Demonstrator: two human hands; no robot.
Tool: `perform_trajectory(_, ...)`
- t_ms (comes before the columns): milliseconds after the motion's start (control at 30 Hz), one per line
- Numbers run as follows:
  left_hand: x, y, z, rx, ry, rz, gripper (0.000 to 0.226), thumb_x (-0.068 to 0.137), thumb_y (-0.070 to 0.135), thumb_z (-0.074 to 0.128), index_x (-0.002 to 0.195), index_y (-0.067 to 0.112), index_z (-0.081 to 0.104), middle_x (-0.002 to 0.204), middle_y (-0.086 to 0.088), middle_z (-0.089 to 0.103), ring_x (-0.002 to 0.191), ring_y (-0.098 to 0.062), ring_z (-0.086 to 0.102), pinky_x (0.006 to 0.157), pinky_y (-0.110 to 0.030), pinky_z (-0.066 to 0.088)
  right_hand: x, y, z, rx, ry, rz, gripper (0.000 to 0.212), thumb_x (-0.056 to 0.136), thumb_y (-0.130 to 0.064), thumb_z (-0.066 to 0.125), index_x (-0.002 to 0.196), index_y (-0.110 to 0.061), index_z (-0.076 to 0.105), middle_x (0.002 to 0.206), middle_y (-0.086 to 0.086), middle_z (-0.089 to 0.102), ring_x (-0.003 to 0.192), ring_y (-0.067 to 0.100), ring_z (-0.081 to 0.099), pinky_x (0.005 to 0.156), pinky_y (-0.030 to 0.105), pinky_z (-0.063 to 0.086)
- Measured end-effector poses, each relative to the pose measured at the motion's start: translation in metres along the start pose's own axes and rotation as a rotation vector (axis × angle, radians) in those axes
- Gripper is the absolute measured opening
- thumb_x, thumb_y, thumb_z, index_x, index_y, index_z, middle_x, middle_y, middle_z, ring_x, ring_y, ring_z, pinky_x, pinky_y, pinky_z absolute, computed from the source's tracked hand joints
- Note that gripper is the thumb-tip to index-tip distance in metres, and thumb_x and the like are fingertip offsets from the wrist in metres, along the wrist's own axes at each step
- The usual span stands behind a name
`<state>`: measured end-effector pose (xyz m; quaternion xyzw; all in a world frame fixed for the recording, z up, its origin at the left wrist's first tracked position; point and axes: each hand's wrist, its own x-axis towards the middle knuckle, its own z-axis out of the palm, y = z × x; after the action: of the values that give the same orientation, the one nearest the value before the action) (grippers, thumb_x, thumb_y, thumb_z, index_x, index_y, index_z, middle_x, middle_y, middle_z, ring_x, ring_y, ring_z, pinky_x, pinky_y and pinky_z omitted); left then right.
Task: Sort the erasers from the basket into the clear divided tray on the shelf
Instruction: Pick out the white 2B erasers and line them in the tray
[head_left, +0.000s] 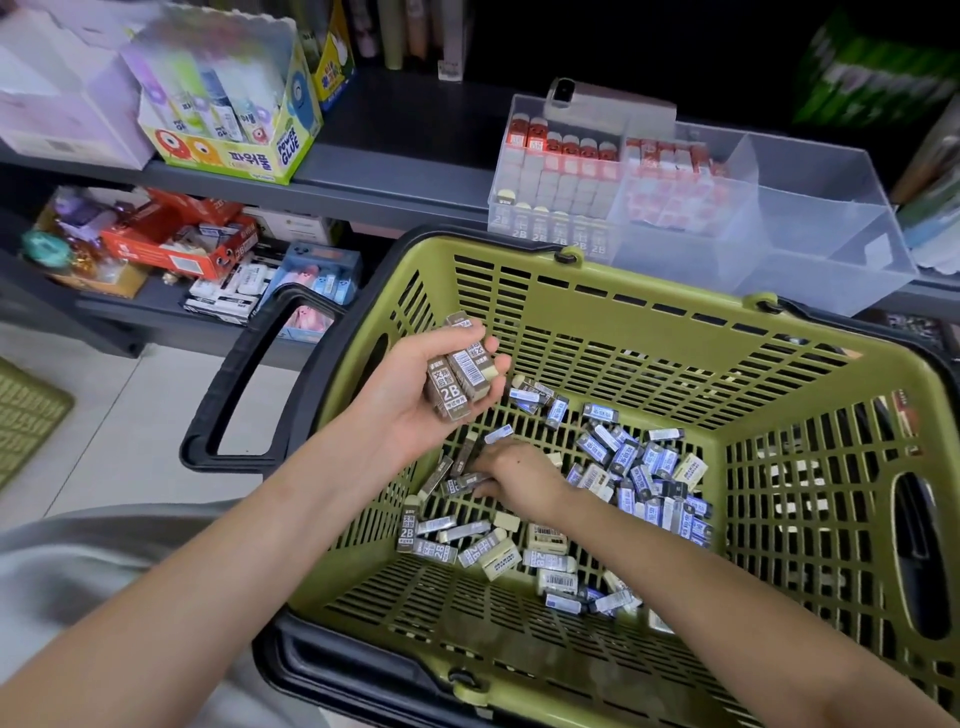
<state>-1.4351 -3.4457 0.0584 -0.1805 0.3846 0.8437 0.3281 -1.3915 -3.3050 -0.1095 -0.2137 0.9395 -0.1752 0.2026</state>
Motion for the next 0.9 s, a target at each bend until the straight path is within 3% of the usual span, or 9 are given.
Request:
perform_trajectory(133,0.003,0.003,-0.001,0.387,0.08,0.17,0.033,0.078,0.005,0.071,0.106,0.007,0.055,0.078,-0.007,0.068,0.066,-0.019,0.068,0.054,-0.028,0.054,-0.025,-0.01,-0.041,0.421,0.084,0.106,0.026,0.088,-0.029,0.063,0.103,-0.009,0.066,0.089,0.008,0.068,0.077,0.022,0.062,0.071,0.031,0.051)
perform_trajectory(267,0.003,0.011,0.004,0.885,0.123,0.405,0.031,0.074,0.016,0.078,0.097,0.008,0.058,0.077,-0.004,0.066,0.063,-0.012,0.063,0.07,-0.029,0.052,-0.058,-0.018,-0.103,0.574,0.284,0.103,0.026,0.085,-0.032,0.065,0.083,-0.006,0.062,0.068,0.007,0.056,0.06,0.01,0.045,0.061,0.027,0.04)
perform_trajectory(367,-0.001,0.022,0.015,0.977,0.027,0.321,0.044,0.061,0.035,0.083,0.093,0.014,0.06,0.073,-0.001,0.068,0.064,-0.014,0.063,0.07,-0.032,0.051,-0.076,-0.024,-0.147,0.528,0.399,0.061,0.011,0.085,-0.026,0.066,0.083,-0.016,0.064,0.072,0.003,0.062,0.065,0.011,0.051,0.065,0.026,0.041)
perform_trajectory(433,-0.005,0.027,0.026,0.893,-0.048,0.19,0.056,0.051,0.037,0.086,0.095,0.012,0.061,0.072,-0.004,0.069,0.064,-0.018,0.064,0.061,-0.034,0.05,-0.082,-0.029,-0.171,0.485,0.452,0.034,0.014,0.084,-0.021,0.068,0.091,-0.009,0.068,0.079,0.007,0.066,0.073,0.013,0.055,0.07,0.027,0.042)
perform_trajectory(533,-0.007,0.03,0.04,0.593,-0.062,0.06,0.065,0.043,0.022,0.087,0.099,0.011,0.057,0.072,-0.011,0.071,0.055,-0.023,0.065,0.044,-0.028,0.05,-0.085,-0.037,-0.199,0.447,0.471,-0.007,0.019,0.083,-0.016,0.068,0.101,-0.01,0.069,0.089,0.005,0.069,0.081,0.013,0.059,0.078,0.028,0.046)
perform_trajectory(600,-0.007,0.035,0.048,0.448,-0.046,0.031,0.057,0.046,0.013,0.083,0.097,0.011,0.056,0.07,-0.011,0.07,0.052,-0.023,0.064,0.041,-0.026,0.049,-0.087,-0.038,-0.216,0.472,0.446,-0.042,0.025,0.087,-0.015,0.064,0.11,-0.025,0.065,0.094,-0.009,0.069,0.084,0.005,0.06,0.081,0.022,0.047)
perform_trajectory(667,-0.006,0.041,0.051,0.344,-0.041,0.018,0.042,0.052,0.011,0.078,0.088,0.008,0.058,0.069,-0.012,0.068,0.05,-0.021,0.063,0.038,-0.024,0.048,-0.087,-0.035,-0.234,0.559,0.349,-0.041,0.036,0.094,-0.014,0.053,0.118,-0.041,0.05,0.083,-0.018,0.062,0.074,0.002,0.057,0.077,0.024,0.047)
perform_trajectory(767,-0.003,0.056,0.05,0.209,-0.013,0.043,0.027,0.057,0.013,0.074,0.079,0.004,0.062,0.064,-0.011,0.065,0.047,-0.018,0.061,0.037,-0.021,0.047,-0.073,-0.023,-0.262,0.707,0.366,0.008,0.027,0.096,-0.003,0.044,0.116,-0.022,0.044,0.084,0.004,0.063,0.064,0.014,0.055,0.068,0.026,0.048)
perform_trajectory(900,0.001,0.081,0.048,0.173,0.037,0.126,0.026,0.061,0.014,0.071,0.082,0.004,0.059,0.059,-0.01,0.063,0.045,-0.017,0.061,0.037,-0.019,0.046,-0.029,-0.003,-0.291,0.561,0.501,0.21,0.012,0.086,-0.007,0.066,0.088,-0.007,0.054,0.064,0.009,0.065,0.041,0.008,0.053,0.05,0.023,0.047)
